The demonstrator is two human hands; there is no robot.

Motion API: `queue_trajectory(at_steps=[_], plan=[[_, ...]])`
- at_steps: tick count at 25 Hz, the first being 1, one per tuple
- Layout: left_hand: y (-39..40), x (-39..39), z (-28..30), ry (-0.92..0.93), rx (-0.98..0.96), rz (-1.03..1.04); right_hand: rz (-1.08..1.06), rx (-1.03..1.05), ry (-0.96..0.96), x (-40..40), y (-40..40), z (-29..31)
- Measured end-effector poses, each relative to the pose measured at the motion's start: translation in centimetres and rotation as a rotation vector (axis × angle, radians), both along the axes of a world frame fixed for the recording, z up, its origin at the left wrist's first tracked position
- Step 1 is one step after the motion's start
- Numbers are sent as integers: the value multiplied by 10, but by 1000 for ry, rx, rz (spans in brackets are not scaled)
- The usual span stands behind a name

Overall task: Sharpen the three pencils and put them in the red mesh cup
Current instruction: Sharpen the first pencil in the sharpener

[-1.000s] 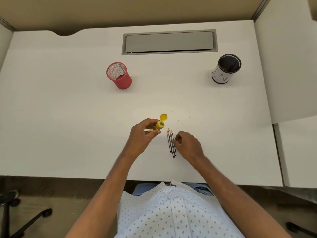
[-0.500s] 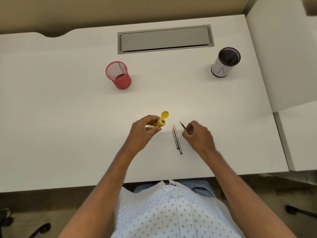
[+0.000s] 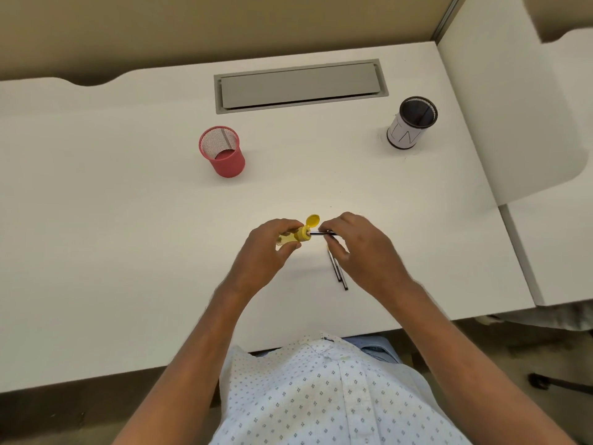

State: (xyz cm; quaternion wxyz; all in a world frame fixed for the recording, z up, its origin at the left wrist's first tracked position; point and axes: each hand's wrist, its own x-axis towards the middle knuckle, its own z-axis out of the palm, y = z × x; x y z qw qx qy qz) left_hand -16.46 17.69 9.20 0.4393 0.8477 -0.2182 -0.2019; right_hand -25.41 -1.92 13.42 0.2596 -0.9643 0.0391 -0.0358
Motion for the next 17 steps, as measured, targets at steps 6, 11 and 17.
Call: queue_trajectory(at_steps=[6, 11, 17], plan=[[0, 1, 10, -178, 145, -139, 83, -27, -16, 3, 3, -1], [-4, 12, 17, -221, 188, -192, 95, -207, -118, 5, 4, -1], [-10, 20, 25, -388, 213, -145, -59, 52, 222, 27, -4, 1]])
